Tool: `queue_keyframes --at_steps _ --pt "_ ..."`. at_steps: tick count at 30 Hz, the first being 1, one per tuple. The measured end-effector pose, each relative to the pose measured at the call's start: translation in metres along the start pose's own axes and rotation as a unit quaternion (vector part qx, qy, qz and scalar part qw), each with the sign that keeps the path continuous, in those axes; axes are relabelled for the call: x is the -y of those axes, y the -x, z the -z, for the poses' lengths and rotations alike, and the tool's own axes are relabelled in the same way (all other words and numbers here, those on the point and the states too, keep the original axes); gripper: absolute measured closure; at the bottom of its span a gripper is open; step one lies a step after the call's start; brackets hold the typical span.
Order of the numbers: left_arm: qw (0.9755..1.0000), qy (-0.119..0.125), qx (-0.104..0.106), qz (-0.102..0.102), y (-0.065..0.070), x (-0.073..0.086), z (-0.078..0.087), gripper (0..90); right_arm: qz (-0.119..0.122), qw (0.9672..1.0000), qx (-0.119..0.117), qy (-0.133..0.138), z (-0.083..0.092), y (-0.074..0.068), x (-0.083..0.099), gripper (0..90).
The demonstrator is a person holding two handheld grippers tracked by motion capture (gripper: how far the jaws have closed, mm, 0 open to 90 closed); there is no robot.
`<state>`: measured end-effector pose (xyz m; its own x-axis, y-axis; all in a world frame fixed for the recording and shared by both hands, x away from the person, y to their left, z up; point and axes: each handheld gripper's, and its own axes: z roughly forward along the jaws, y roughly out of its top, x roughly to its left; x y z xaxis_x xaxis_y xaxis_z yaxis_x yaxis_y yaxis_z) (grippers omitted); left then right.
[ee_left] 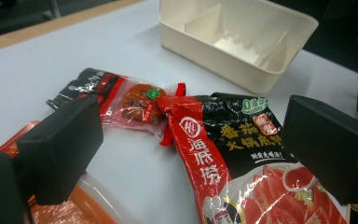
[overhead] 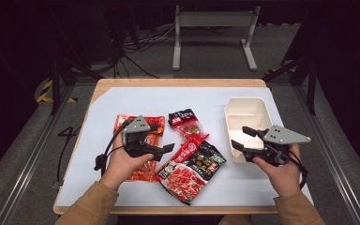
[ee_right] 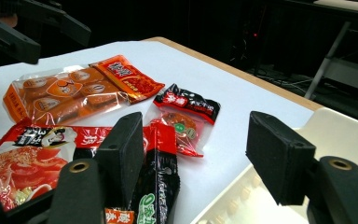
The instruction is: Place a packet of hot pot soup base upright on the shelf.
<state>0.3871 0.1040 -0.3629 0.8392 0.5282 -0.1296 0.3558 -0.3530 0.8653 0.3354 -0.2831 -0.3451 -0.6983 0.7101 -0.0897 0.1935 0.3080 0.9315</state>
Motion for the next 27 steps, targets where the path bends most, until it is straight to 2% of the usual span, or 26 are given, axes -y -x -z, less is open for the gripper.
queue_keyframes --at_steps 4,6,9,11,12,15,18,20,21,24,27 --pt "0.9997 -0.021 0.011 -0.007 0.002 -0.011 -0.013 11.4 -0.004 1.0 0.0 0.002 0.002 0.002 0.0 37.4" --pt "0.9996 -0.019 0.018 -0.005 0.003 -0.014 -0.019 12.5 -0.005 1.0 0.001 0.003 0.004 0.002 0.0 37.3" --pt "0.9987 -0.028 0.037 -0.023 0.002 -0.016 -0.032 15.9 -0.005 1.0 0.003 0.002 0.004 0.003 0.001 37.0" --pt "0.9976 -0.052 0.033 -0.031 0.003 -0.016 -0.039 23.9 -0.011 0.9999 0.002 0.001 0.005 0.003 0.002 36.2" --pt "0.9974 -0.056 0.032 -0.031 0.003 -0.016 -0.043 24.1 -0.012 0.9999 0.002 0.002 0.005 0.003 0.002 35.9" --pt "0.9976 -0.048 0.042 -0.028 0.003 -0.016 -0.051 24.0 -0.011 0.9999 0.003 0.005 0.007 0.003 0.002 35.0" --pt "0.9973 -0.051 0.049 -0.019 0.002 -0.018 -0.056 25.4 -0.012 0.9999 0.004 0.005 0.009 0.004 0.003 34.6" --pt "0.9969 -0.052 0.058 -0.015 0.001 -0.019 -0.061 31.9 -0.014 0.9999 0.005 0.004 0.009 0.004 0.003 34.2" --pt "0.9969 -0.052 0.057 -0.016 0.0 -0.018 -0.064 32.3 -0.014 0.9999 0.005 0.004 0.009 0.004 0.003 34.0" --pt "0.9964 -0.068 0.049 -0.01 -0.002 -0.016 -0.071 34.0 -0.014 0.9999 0.005 0.003 0.009 0.004 0.003 33.8" --pt "0.9948 -0.089 0.049 -0.009 -0.003 -0.006 -0.08 33.8 -0.014 0.9999 0.005 0.004 0.009 0.004 0.003 33.4"
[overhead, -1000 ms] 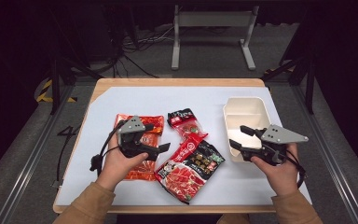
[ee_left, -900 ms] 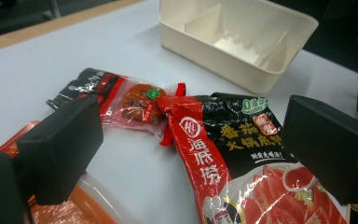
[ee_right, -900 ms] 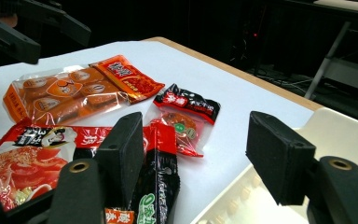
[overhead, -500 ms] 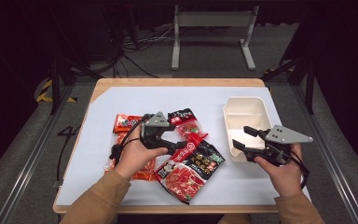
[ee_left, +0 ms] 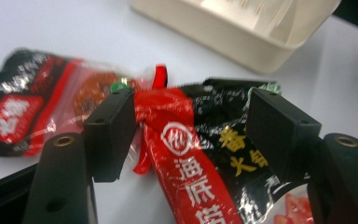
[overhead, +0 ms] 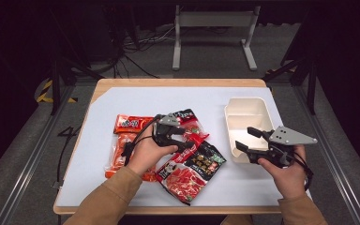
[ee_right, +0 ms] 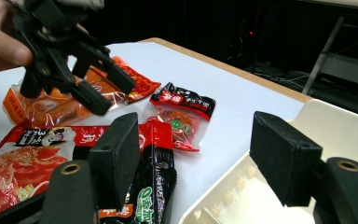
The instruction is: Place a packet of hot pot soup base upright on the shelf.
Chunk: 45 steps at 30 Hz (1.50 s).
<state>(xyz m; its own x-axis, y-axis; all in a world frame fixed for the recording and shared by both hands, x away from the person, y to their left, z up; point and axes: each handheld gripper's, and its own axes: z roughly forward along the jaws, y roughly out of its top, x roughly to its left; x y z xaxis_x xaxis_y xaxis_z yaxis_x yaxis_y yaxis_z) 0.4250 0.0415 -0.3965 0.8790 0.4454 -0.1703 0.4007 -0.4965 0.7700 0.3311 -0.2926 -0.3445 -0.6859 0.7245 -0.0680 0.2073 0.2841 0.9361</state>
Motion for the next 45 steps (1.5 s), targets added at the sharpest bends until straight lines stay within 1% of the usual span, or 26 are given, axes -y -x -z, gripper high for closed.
queue_keyframes --at_steps 4,5,7,8,9,10,11,13,16,17,19,22,25,26,27,29,30,31,34,35,36,37,38,40,43,45 --pt "0.9999 -0.012 0.006 0.01 -0.005 0.01 -0.013 35.4 0.001 1.0 0.001 -0.002 0.0 0.0 0.0 33.4" --pt "0.9997 -0.016 0.006 0.014 -0.007 0.011 -0.015 35.9 -0.003 1.0 0.0 -0.004 -0.001 0.0 0.001 33.3" --pt "0.9997 -0.017 0.007 0.015 -0.009 0.012 -0.017 38.2 -0.001 1.0 -0.001 -0.004 -0.001 0.0 0.001 33.1" --pt "0.9995 -0.019 0.009 0.024 -0.011 0.013 -0.021 38.4 -0.001 1.0 -0.001 -0.005 -0.001 0.0 0.001 33.1" --pt "0.9995 -0.019 0.009 0.024 -0.011 0.013 -0.021 38.7 -0.001 1.0 -0.001 -0.005 -0.001 0.0 0.001 33.1" --pt "0.9992 -0.022 0.013 0.031 -0.012 0.014 -0.024 38.7 -0.001 1.0 -0.002 -0.005 -0.002 0.0 0.001 33.0" --pt "0.9987 -0.027 0.02 0.039 -0.013 0.014 -0.026 40.6 -0.002 1.0 -0.002 -0.005 -0.002 0.0 0.001 33.0" --pt "0.9981 -0.034 0.023 0.046 -0.014 0.015 -0.029 42.9 -0.002 1.0 -0.002 -0.006 -0.002 0.001 0.002 33.0" --pt "0.998 -0.038 0.016 0.047 -0.015 0.016 -0.033 41.8 -0.009 0.9999 -0.006 -0.009 -0.003 0.002 0.003 33.0" --pt "0.9978 -0.042 0.017 0.048 -0.016 0.016 -0.034 41.9 -0.01 0.9999 -0.006 -0.008 -0.003 0.001 0.003 32.9" --pt "0.997 -0.047 0.028 0.056 -0.016 0.016 -0.036 44.2 -0.009 0.9999 -0.007 -0.009 -0.003 0.001 0.003 32.9" --pt "0.997 -0.056 0.019 0.051 -0.015 0.016 -0.037 47.6 -0.011 0.9999 -0.009 -0.009 -0.003 0.002 0.004 32.9" --pt "0.9963 -0.059 0.02 0.06 -0.017 0.016 -0.037 50.9 -0.014 0.9998 -0.01 -0.012 -0.004 0.001 0.004 32.9" --pt "0.9963 -0.059 0.017 0.061 -0.016 0.016 -0.038 51.6 -0.016 0.9997 -0.013 -0.012 -0.004 0.001 0.004 32.9" --pt "0.9963 -0.061 0.012 0.059 -0.016 0.017 -0.038 52.6 -0.016 0.9997 -0.013 -0.013 -0.004 0.001 0.004 33.0" --pt "0.9967 -0.065 -0.005 0.049 -0.012 0.017 -0.04 55.8 -0.017 0.9997 -0.012 -0.016 -0.005 0.001 0.005 33.2" --pt "0.9966 -0.066 -0.013 0.048 -0.009 0.017 -0.04 56.5 -0.018 0.9996 -0.013 -0.017 -0.005 0.001 0.005 33.2" --pt "0.9964 -0.069 -0.016 0.047 -0.008 0.017 -0.04 56.9 -0.017 0.9996 -0.013 -0.018 -0.005 0.001 0.005 33.2" --pt "0.9958 -0.07 -0.023 0.053 -0.007 0.016 -0.04 60.4 -0.017 0.9996 -0.013 -0.02 -0.006 0.001 0.006 33.2" --pt "0.9955 -0.072 -0.023 0.057 -0.008 0.016 -0.039 63.1 -0.016 0.9996 -0.013 -0.021 -0.006 0.001 0.006 33.2" --pt "0.9955 -0.072 -0.023 0.057 -0.008 0.016 -0.039 65.9 -0.016 0.9996 -0.013 -0.021 -0.006 0.001 0.006 33.2" --pt "0.995 -0.071 -0.02 0.067 -0.009 0.017 -0.037 65.9 -0.017 0.9996 -0.013 -0.021 -0.006 0.001 0.006 33.2" --pt "0.9947 -0.068 -0.015 0.076 -0.011 0.017 -0.036 70.3 -0.017 0.9996 -0.013 -0.021 -0.006 0.001 0.006 33.2" --pt "0.9946 -0.068 -0.011 0.077 -0.01 0.017 -0.036 72.1 -0.016 0.9996 -0.012 -0.022 -0.006 0.001 0.006 33.2" --pt "0.9938 -0.07 0.008 0.086 -0.007 0.017 -0.038 76.1 -0.017 0.9995 -0.013 -0.022 -0.007 0.002 0.007 33.3" --pt "0.9942 -0.074 0.009 0.078 -0.005 0.016 -0.041 76.3 -0.017 0.9995 -0.013 -0.024 -0.007 0.002 0.007 33.3"
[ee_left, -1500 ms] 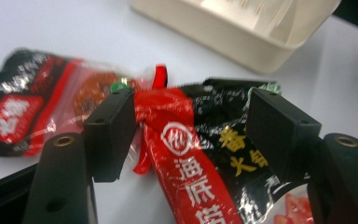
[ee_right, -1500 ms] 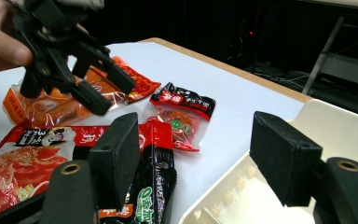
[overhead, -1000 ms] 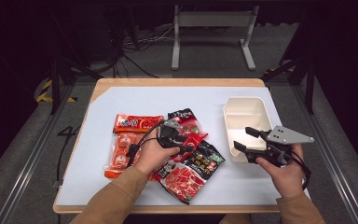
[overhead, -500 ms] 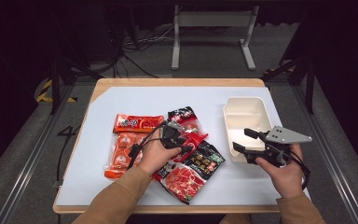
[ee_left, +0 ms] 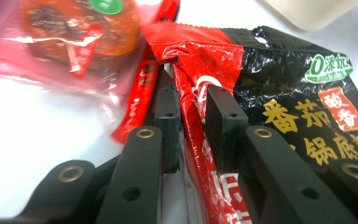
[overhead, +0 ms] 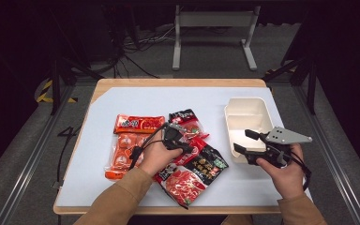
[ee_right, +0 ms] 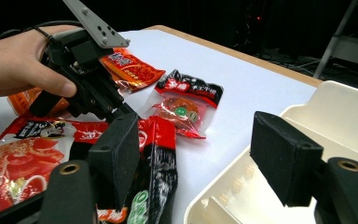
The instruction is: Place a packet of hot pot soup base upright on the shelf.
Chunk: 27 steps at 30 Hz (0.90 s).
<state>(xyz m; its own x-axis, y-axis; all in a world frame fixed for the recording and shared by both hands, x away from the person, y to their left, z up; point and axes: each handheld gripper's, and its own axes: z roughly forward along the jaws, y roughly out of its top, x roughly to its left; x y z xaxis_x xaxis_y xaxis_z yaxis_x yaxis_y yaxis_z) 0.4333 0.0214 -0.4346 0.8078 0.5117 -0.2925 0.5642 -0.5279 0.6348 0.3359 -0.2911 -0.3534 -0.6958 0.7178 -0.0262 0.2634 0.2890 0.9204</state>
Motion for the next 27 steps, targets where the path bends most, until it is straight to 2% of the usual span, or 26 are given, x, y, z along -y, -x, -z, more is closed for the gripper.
queue_keyframes --at_steps 2,6,11,15,16,17,24,27 --pt "1.0 -0.004 0.002 -0.003 -0.001 -0.001 -0.001 75.8 0.0 1.0 -0.001 0.0 0.0 0.0 0.0 33.2" --pt "0.9997 -0.008 0.023 0.008 -0.005 0.0 -0.006 70.6 0.0 1.0 -0.002 -0.001 -0.001 -0.001 0.0 33.1" --pt "0.999 -0.018 0.036 0.019 -0.008 -0.001 -0.008 70.8 0.002 1.0 -0.004 -0.003 -0.002 -0.002 0.0 33.0" --pt "0.9983 -0.02 0.047 0.03 -0.01 -0.001 -0.008 72.8 0.003 1.0 -0.004 -0.004 -0.003 -0.002 0.0 33.2" --pt "0.998 -0.022 0.051 0.031 -0.01 -0.001 -0.008 74.5 0.003 1.0 -0.004 -0.005 -0.003 -0.002 0.0 33.6" --pt "0.9975 -0.024 0.057 0.033 -0.01 -0.001 -0.008 80.1 0.003 1.0 -0.005 -0.005 -0.003 -0.002 0.0 33.9" --pt "0.9993 -0.024 0.027 0.009 -0.001 -0.004 -0.004 84.3 -0.002 0.9999 -0.009 -0.006 -0.002 -0.002 0.0 36.7" --pt "0.9994 -0.017 0.029 0.013 0.0 -0.005 0.001 84.7 -0.006 0.9999 -0.008 -0.006 -0.001 -0.001 0.0 37.5"
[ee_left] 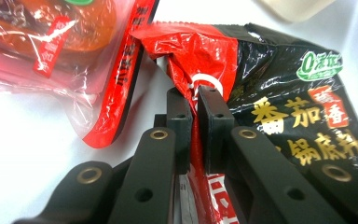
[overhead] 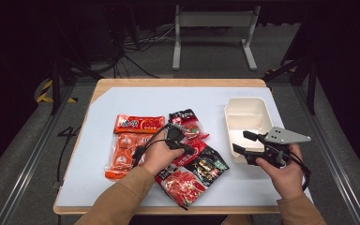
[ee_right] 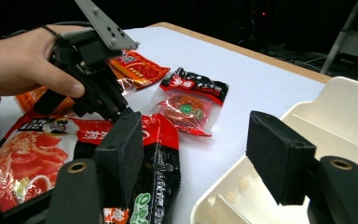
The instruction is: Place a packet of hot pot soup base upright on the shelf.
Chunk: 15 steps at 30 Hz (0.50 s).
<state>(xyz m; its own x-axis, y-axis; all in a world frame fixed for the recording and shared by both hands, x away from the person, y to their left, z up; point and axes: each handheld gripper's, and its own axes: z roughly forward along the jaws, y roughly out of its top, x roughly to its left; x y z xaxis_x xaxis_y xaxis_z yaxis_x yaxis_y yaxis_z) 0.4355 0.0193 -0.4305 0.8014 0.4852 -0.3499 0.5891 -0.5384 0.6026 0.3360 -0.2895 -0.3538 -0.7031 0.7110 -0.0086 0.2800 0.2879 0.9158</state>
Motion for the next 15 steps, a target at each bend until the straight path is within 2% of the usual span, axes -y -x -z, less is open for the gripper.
queue_keyframes --at_steps 6,7,10,15 --pt "0.9997 0.019 -0.001 -0.013 0.01 -0.004 0.016 85.5 -0.008 1.0 0.002 0.0 0.003 0.0 -0.001 42.4" --pt "0.9995 0.026 0.004 -0.018 0.012 -0.005 0.018 85.5 -0.014 0.9999 0.004 -0.004 0.004 0.0 -0.001 45.9" --pt "0.9987 0.04 0.025 -0.019 0.015 -0.007 0.028 85.7 -0.017 0.9998 0.006 -0.001 0.007 -0.001 -0.002 47.2" --pt "0.9981 0.05 0.024 -0.029 0.022 -0.008 0.042 86.3 -0.019 0.9998 0.011 0.003 0.01 -0.001 -0.003 47.9"
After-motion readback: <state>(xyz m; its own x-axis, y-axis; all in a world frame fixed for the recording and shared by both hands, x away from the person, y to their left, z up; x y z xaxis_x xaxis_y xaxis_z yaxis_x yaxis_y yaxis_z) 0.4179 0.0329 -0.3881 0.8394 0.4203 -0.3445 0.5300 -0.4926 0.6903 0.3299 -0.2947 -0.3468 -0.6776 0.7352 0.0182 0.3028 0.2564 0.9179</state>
